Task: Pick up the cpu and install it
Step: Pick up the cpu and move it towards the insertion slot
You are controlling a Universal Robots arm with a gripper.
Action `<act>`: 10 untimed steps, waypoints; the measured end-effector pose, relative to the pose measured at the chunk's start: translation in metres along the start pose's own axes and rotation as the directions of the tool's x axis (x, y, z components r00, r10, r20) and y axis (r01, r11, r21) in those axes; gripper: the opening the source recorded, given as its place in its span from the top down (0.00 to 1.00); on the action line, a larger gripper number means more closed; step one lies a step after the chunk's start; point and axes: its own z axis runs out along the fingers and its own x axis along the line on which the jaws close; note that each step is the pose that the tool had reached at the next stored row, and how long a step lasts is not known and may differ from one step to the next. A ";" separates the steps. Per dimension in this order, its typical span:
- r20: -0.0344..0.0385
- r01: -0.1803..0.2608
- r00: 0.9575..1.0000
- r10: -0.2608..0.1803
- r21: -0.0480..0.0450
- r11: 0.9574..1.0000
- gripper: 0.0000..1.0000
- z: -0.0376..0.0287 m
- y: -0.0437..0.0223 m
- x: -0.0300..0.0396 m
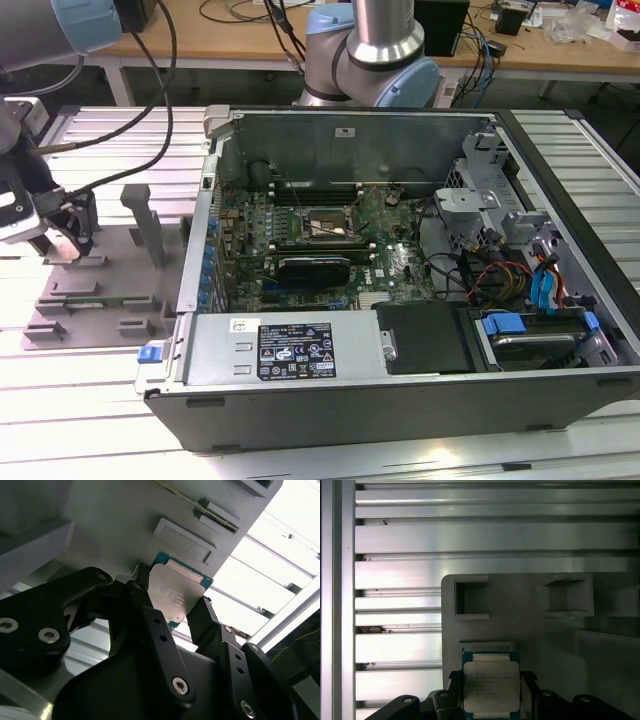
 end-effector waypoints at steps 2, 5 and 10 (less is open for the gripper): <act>0.000 0.000 1.000 0.000 0.000 1.000 0.45 -0.0040 0.0012 -0.0001; 0.000 0.000 1.000 0.000 0.001 1.000 0.45 -0.0140 0.0024 -0.0003; 0.000 0.000 1.000 0.000 0.001 1.000 0.45 -0.0291 0.0041 -0.0006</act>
